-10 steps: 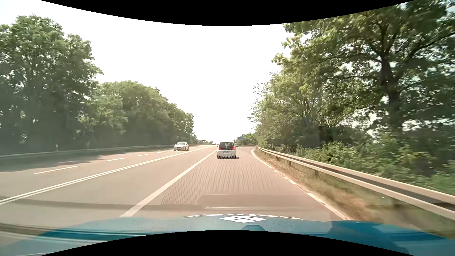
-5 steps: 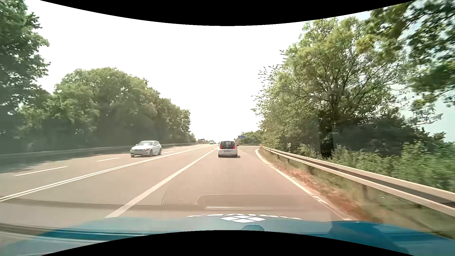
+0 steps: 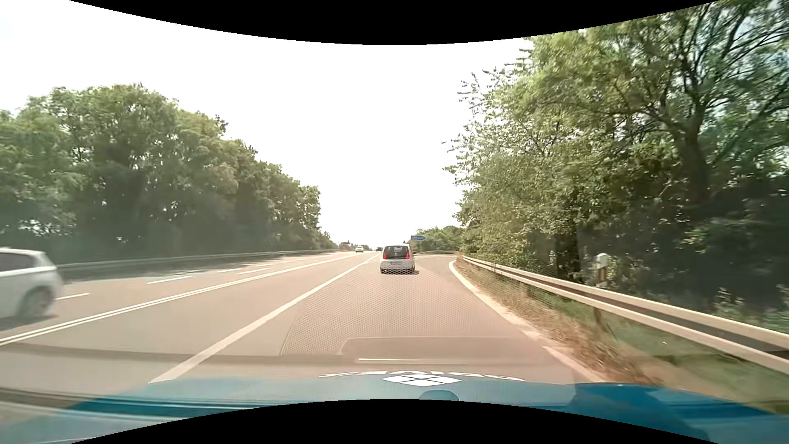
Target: Follow the waypoints while adhering to traffic rules and regulations
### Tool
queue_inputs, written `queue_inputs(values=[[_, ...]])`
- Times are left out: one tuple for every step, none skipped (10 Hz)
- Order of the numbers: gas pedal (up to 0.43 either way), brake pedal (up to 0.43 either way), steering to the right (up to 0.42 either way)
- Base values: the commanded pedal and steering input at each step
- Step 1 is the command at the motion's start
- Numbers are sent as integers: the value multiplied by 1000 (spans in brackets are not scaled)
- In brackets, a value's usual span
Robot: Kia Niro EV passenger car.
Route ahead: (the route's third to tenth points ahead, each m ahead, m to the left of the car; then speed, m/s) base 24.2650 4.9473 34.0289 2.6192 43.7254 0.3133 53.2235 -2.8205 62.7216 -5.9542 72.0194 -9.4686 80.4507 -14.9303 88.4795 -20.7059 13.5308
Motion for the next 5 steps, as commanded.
queue_inputs(values=[[67, 0, 8], [67, 0, 8], [67, 0, 10], [79, 0, 11], [79, 0, 11]])
